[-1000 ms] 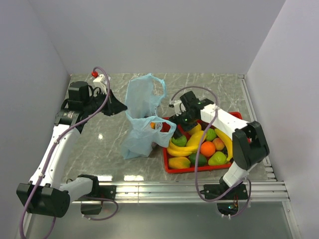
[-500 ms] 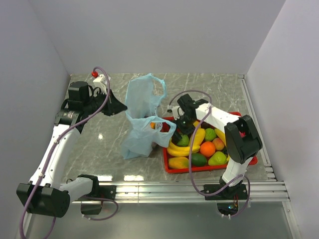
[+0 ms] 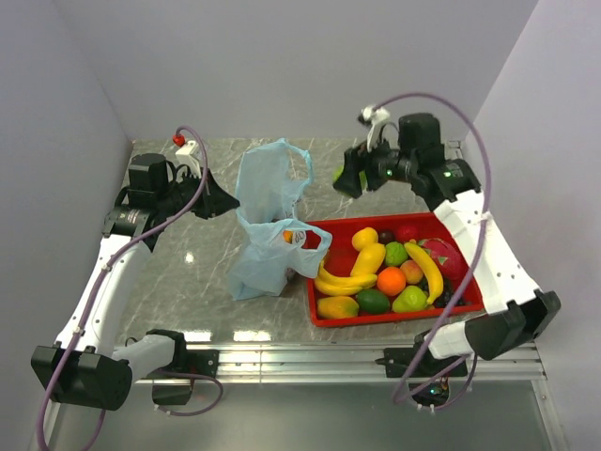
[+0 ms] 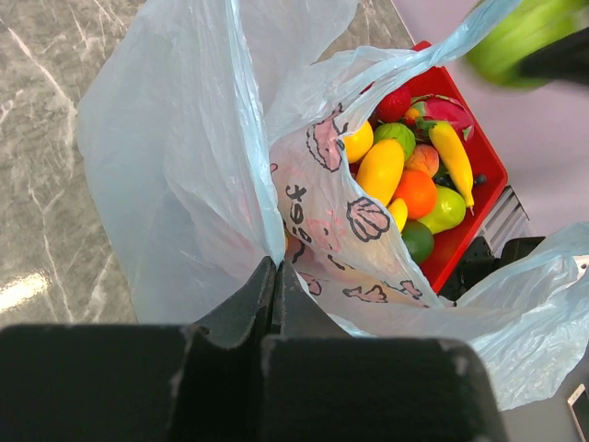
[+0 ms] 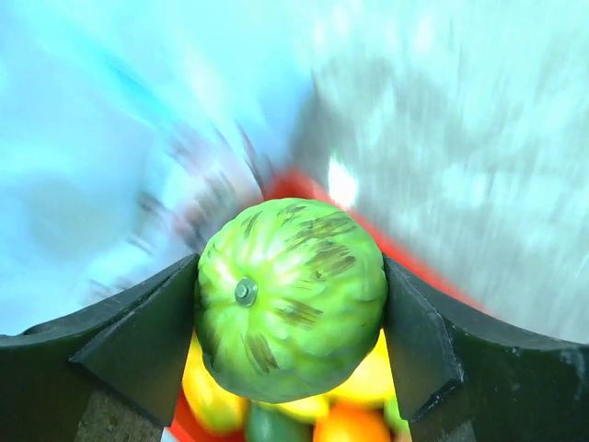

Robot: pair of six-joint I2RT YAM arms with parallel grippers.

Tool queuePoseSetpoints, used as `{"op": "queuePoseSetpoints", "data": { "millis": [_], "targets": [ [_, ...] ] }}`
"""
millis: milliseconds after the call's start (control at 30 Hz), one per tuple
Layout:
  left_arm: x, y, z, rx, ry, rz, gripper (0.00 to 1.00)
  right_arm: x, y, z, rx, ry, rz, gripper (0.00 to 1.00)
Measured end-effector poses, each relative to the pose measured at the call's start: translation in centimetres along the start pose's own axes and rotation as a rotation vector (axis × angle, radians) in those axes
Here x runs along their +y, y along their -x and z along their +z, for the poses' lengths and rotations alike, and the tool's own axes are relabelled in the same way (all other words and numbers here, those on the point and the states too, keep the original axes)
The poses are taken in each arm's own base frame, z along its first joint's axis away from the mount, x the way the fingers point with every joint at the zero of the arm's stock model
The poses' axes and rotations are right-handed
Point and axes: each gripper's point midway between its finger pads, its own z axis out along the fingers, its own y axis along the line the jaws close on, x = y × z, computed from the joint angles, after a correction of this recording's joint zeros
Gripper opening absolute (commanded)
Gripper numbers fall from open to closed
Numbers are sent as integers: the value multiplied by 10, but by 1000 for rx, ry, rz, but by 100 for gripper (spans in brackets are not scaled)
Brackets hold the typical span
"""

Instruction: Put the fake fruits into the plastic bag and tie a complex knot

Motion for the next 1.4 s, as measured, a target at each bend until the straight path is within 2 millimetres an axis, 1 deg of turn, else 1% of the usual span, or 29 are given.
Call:
{"op": "queuePoseSetpoints", "data": {
  "millis": [67, 100, 167, 200, 267, 300, 333, 400, 433, 500, 533, 600, 700, 767, 833, 900, 967, 1000, 1033, 1067, 1133, 1167, 1200, 1233, 1267, 1300, 1367, 1400],
  "targets": [
    [0, 0, 0, 0, 0, 1, 0, 20, 46, -16, -132, 40, -49, 57],
    [0, 0, 0, 0, 0, 1, 0, 33, 65, -21, -182, 66, -72, 57],
    [0, 0, 0, 0, -2, 0, 0, 61, 92, -24, -250, 126, -124, 57],
    [0, 0, 0, 1, -4, 0, 0, 77, 102, -23, -270, 162, -149, 57],
    [0, 0, 1, 2, -5, 0, 0, 102, 110, -15, -282, 221, -186, 57],
    [0, 0, 1, 2, -5, -1, 0, 115, 111, -8, -277, 250, -201, 57],
    [0, 0, 1, 2, -4, -1, 0, 124, 108, 1, -262, 274, -213, 57],
    [0, 0, 0, 1, -4, -2, 0, 133, 98, 21, -221, 292, -228, 59],
    [0, 0, 0, 0, -3, -3, 0, 135, 94, 29, -204, 292, -231, 69],
    [1, 1, 0, 0, -3, -5, 0, 132, 82, 54, -154, 279, -232, 83],
    [1, 1, 0, -1, -2, -8, 0, 132, 77, 64, -135, 274, -232, 94],
    [2, 1, -1, -4, 1, -11, 0, 128, 62, 88, -80, 266, -233, 96],
    [5, 3, -3, -10, 7, -16, 0, 129, 49, 100, -32, 273, -227, 97],
    [8, 4, -4, -14, 12, -20, 0, 130, 46, 100, -20, 280, -224, 98],
    [10, 5, -5, -18, 16, -25, 0, 133, 49, 93, -29, 289, -226, 98],
    [12, 6, -6, -21, 20, -29, 0, 134, 53, 81, -42, 291, -223, 98],
    [14, 7, -7, -22, 21, -32, 0, 131, 60, 63, -69, 285, -215, 98],
    [15, 7, -7, -22, 23, -34, 0, 126, 64, 53, -87, 277, -204, 98],
    [16, 7, -7, -22, 24, -36, 0, 117, 69, 39, -111, 262, -183, 96],
    [17, 7, -7, -22, 24, -38, 0, 101, 74, 23, -140, 229, -157, 96],
    [17, 7, -7, -22, 22, -41, 0, 57, 81, -10, -198, 124, -103, 93],
    [17, 7, -7, -21, 20, -43, 0, 35, 81, -24, -218, 62, -79, 93],
    [16, 7, -7, -20, 17, -44, 0, 16, 77, -35, -229, 3, -60, 91],
    [16, 7, -7, -20, 15, -47, 0, 5, 70, -42, -225, -32, -48, 91],
    [16, 7, -7, -20, 14, -49, 0, 0, 59, -43, -203, -50, -38, 91],
    [16, 6, -7, -19, 13, -51, 0, 0, 46, -40, -174, -46, -37, 92],
    [16, 6, -7, -19, 12, -52, 0, 4, 14, -25, -81, -20, -28, 92],
    [16, 6, -7, -19, 13, -52, 0, 6, -8, -13, -14, -3, -20, 94]
  ]
}}
